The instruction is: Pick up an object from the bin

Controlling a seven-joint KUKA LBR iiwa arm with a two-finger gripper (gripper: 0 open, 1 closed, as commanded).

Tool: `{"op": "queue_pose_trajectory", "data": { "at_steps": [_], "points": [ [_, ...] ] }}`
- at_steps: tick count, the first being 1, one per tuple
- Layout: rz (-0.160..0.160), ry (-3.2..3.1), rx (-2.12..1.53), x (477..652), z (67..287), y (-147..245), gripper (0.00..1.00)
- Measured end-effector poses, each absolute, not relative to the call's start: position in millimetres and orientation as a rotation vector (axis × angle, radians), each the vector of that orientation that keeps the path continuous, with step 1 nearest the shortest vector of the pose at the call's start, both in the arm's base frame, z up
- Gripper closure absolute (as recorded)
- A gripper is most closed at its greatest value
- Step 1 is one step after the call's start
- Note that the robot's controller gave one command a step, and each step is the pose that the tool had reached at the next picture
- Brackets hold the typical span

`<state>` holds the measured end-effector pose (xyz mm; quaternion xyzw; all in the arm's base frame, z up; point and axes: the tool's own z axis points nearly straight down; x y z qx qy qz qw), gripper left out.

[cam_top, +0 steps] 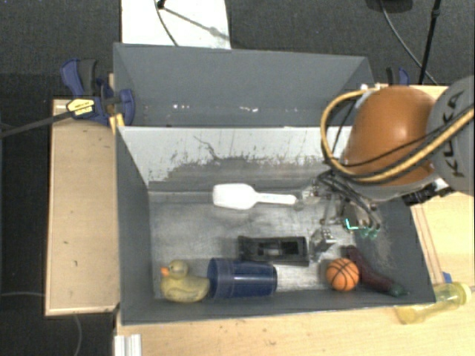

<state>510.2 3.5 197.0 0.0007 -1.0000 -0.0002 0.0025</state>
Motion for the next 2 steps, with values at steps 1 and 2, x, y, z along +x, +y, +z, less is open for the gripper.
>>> {"op": "queue_pose_trajectory", "data": {
  "at_steps": [1,2],
  "points": [
    [-0.001,-3.144,0.002,511.9,200.6,3.5,0.00],
    [-0.015,-3.136,-0.254,506.1,88.0,-14.2,1.00]
  ]
}}
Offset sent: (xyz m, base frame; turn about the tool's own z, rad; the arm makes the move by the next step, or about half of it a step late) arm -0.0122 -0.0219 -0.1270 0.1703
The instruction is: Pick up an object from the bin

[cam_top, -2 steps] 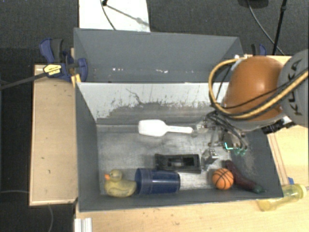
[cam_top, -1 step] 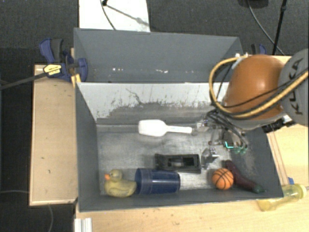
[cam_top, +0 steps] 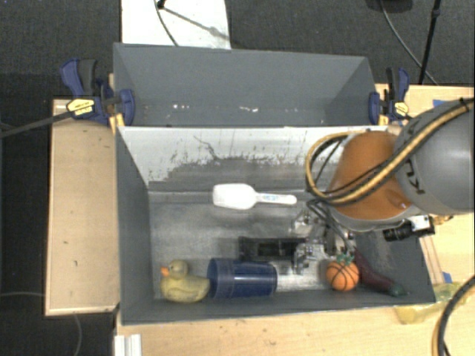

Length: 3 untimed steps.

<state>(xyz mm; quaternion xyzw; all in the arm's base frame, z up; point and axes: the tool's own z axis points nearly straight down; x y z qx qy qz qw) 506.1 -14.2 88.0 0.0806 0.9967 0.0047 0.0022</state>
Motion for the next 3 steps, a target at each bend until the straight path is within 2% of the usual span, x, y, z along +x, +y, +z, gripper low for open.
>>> {"op": "queue_pose_trajectory", "data": {
  "at_steps": [2,3],
  "points": [
    [0.014,3.127,0.252,505.9,89.0,-13.9,1.00],
    [-0.030,3.152,0.024,514.9,88.9,0.7,1.00]
  ]
}}
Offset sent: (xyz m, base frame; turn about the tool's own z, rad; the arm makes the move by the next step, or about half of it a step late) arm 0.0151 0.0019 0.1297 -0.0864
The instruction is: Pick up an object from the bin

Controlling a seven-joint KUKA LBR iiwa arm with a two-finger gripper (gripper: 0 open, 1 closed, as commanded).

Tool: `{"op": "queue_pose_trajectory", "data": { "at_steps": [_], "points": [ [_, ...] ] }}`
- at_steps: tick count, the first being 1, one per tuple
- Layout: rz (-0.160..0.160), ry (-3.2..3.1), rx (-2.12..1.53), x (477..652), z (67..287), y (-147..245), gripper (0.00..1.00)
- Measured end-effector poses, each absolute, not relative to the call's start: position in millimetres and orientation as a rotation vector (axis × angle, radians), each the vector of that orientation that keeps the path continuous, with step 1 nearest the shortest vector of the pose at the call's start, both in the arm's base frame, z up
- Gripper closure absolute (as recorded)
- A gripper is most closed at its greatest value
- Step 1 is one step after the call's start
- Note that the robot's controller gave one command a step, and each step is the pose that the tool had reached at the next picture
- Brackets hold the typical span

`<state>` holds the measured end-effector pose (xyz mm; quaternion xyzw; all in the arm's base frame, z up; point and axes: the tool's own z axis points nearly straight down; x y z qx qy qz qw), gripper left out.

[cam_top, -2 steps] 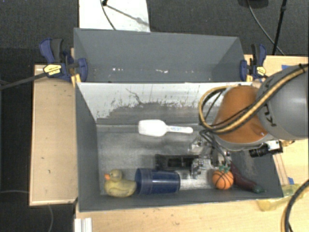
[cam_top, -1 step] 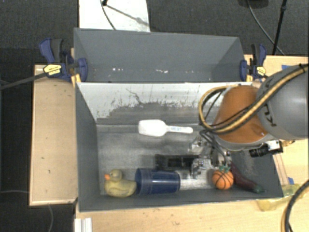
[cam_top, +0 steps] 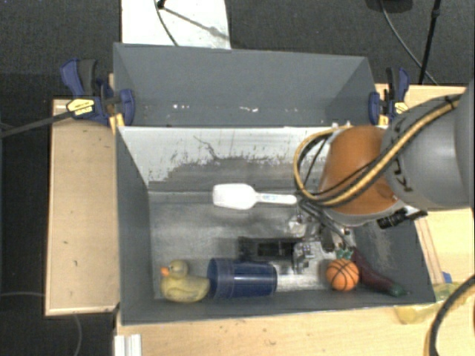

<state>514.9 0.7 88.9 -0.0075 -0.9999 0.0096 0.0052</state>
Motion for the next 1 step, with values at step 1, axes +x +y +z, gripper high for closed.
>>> {"op": "queue_pose_trajectory", "data": {
  "at_steps": [1],
  "points": [
    [0.001,-3.134,-0.203,506.4,203.0,-23.7,1.00]
  ]
}}
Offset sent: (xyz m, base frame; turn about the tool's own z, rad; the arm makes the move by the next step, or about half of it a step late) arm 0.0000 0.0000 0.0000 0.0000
